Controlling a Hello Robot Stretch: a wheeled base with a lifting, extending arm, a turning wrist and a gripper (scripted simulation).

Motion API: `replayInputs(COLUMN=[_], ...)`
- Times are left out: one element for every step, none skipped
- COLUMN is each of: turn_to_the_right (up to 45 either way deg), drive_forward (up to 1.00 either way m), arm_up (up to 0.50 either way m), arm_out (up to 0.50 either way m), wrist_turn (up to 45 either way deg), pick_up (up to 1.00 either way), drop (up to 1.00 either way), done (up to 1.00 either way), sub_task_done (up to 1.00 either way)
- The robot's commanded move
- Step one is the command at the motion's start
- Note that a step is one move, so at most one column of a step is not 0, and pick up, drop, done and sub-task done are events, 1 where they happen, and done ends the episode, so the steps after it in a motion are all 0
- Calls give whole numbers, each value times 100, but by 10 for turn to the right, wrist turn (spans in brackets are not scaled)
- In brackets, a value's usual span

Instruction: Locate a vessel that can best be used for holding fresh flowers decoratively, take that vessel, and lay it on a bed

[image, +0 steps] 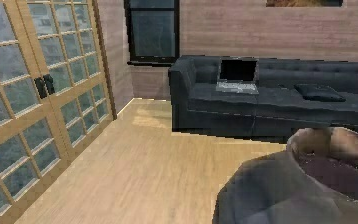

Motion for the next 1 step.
replayInputs(turn_to_the_right=[0], drive_forward=[0], arm_up=[0], arm_out=[-20], wrist_turn=[0], pick_up=[0], drop=[0], done=[0], sub_task_done=[0])
